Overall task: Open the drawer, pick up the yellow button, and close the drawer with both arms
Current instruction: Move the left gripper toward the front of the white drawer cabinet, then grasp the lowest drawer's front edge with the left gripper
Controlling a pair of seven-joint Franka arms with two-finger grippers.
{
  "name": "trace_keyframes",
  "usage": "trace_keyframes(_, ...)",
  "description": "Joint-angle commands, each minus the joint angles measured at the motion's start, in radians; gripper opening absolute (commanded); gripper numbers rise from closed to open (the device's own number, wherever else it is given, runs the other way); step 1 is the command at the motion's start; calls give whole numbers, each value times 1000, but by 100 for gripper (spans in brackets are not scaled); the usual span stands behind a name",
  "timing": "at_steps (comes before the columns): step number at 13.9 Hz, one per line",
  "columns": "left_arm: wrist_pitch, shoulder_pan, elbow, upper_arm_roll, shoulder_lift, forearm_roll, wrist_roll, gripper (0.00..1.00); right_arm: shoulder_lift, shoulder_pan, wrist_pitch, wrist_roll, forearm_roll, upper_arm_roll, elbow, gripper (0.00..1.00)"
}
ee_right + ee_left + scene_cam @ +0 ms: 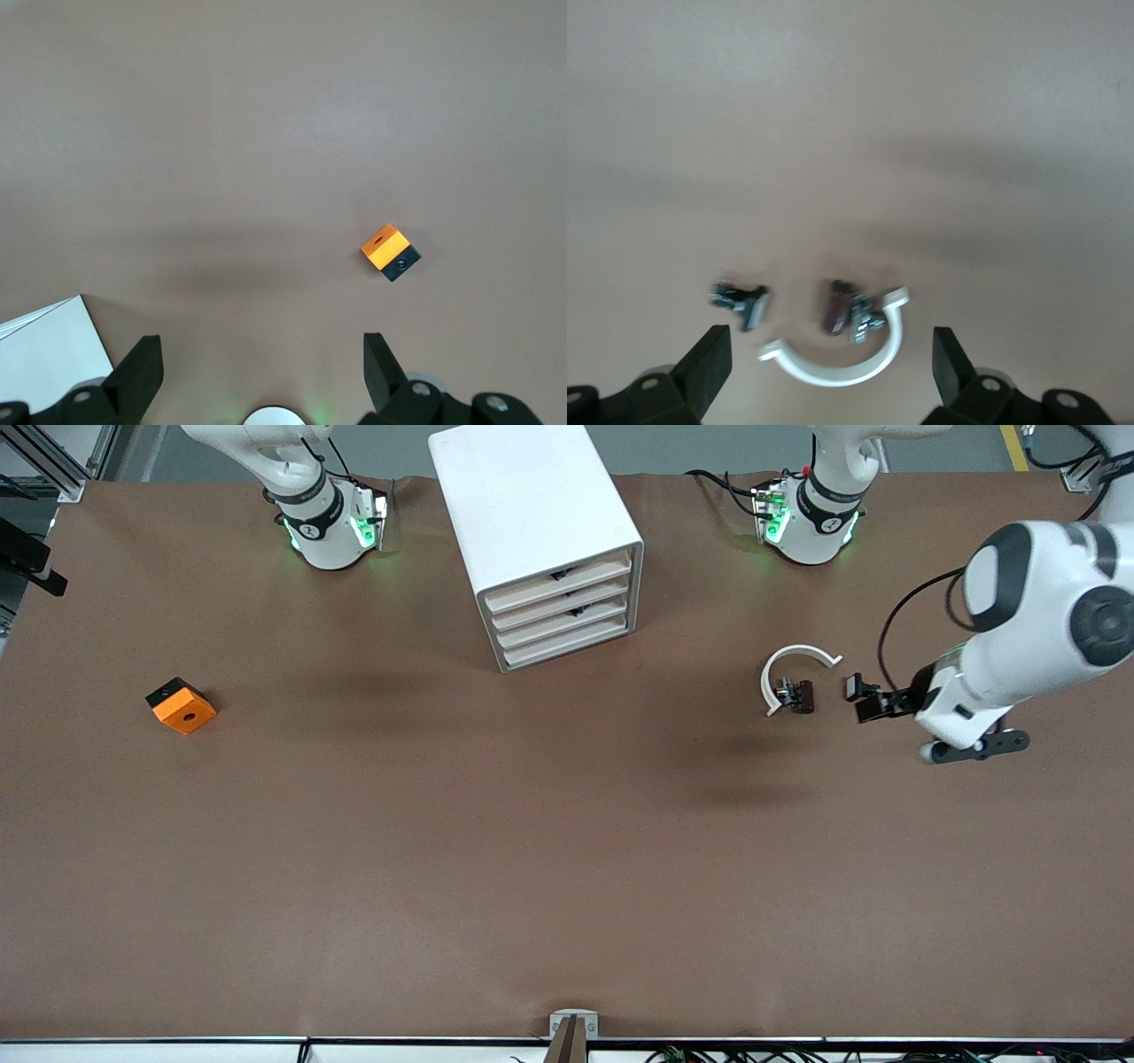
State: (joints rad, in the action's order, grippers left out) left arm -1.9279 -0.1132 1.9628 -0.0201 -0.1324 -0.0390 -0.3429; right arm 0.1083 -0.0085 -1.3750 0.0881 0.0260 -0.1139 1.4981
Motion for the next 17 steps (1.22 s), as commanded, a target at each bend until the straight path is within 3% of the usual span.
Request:
trace_keyframes(1, -28, -61, -47, -15, -82, 24, -192, 100, 24, -2, -1, -8, 14, 3, 19, 100)
trace_keyframes(3, 15, -104, -96, -17, -116, 13, -292, 100, 24, -2, -1, -8, 14, 3, 19, 100)
trace_keyframes(6, 249, -184, -292, -23, -235, 5, -509, 100, 24, -2, -1, -8, 14, 3, 19, 100)
trace_keyframes(9, 412, -238, -439, -23, -328, -103, -707, 100, 24, -2, -1, -10, 14, 3, 19, 100)
trace_keyframes(13, 435, -244, -467, -23, -368, -313, -992, 100, 24, 1, -3, -13, 14, 7, 19, 100)
trace_keyframes(17, 438, -235, -467, -24, -400, -422, -1266, 100, 24, 1, -3, -39, 14, 7, 19, 100)
